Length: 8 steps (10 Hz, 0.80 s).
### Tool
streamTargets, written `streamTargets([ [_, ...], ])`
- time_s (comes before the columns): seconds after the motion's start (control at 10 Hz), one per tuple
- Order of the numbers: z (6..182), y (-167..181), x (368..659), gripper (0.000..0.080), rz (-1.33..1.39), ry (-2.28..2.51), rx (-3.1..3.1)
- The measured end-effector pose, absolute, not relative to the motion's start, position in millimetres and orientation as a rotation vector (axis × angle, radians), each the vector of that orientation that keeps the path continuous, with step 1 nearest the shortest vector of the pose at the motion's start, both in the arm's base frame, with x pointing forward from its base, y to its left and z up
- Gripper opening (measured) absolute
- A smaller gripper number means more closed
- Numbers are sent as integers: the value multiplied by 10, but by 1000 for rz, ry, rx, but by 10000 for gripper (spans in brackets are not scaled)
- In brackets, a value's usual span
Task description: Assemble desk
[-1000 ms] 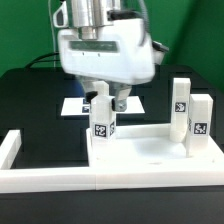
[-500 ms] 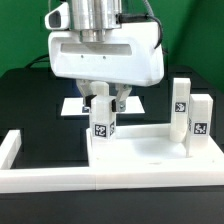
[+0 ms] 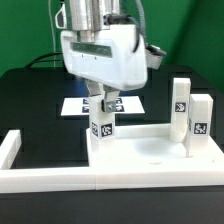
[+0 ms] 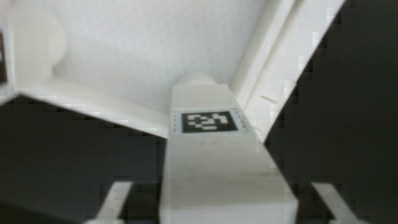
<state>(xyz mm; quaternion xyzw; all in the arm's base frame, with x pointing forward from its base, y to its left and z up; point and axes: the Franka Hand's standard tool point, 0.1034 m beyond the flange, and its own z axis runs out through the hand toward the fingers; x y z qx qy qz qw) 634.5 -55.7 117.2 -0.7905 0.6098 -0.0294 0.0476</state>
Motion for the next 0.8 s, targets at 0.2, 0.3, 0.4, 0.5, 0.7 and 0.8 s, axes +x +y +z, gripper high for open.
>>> streamTargets([
  [0.2,1188,-481,6358,293,-5,2227,-2028],
  [0.3,1189,-448,6378,293,18,2350,-1838],
  [0.4,1178,-446,6393,293,10,2462,-1650],
  [0.5,1178,-445,6399,293,4,2522,-1557],
  [0.7,1173,-452,6396,374,0,2494,-1602],
  [0.8,1172,-457,6392,509,-5,2471,-1644],
])
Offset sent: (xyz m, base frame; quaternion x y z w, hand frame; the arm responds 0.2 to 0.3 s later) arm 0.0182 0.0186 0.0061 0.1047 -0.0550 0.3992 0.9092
